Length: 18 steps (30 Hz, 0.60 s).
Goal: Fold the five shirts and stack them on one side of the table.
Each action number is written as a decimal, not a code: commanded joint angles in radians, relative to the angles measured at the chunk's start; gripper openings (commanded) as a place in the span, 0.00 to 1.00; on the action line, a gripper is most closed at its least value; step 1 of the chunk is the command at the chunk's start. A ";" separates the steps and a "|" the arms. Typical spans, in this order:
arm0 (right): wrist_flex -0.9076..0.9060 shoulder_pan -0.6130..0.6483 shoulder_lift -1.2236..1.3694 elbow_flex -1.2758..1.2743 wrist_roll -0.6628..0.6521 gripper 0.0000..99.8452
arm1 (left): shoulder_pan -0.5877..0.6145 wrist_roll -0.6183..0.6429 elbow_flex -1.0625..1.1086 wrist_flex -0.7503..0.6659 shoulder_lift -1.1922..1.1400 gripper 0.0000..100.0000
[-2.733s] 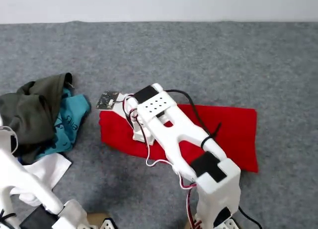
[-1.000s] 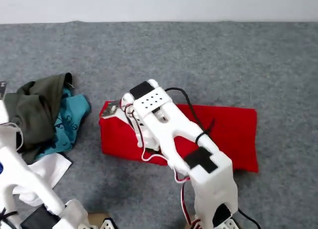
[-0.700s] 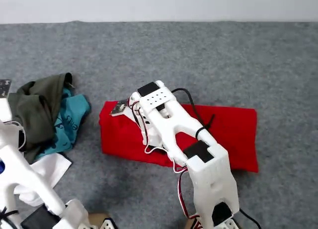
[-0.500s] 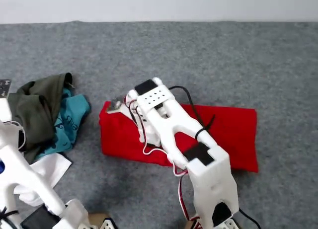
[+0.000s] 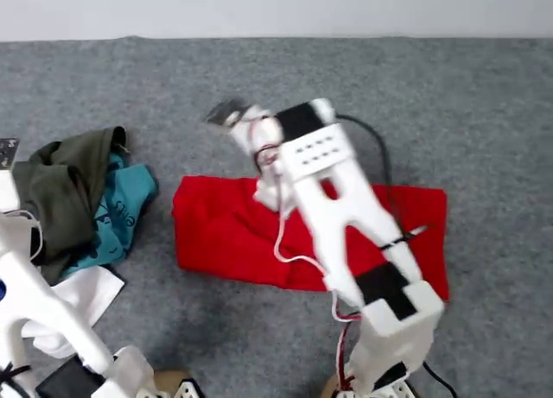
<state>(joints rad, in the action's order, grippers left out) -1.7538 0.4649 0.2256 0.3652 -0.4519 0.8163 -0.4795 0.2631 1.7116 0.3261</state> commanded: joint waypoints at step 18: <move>0.030 -0.638 -0.007 -0.192 0.238 0.21 | -0.012 0.153 -0.085 0.043 0.040 0.01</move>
<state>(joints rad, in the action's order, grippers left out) -1.7292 -0.1335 0.1949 0.1703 -0.2539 0.8163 -0.3368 0.2110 1.7254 0.3261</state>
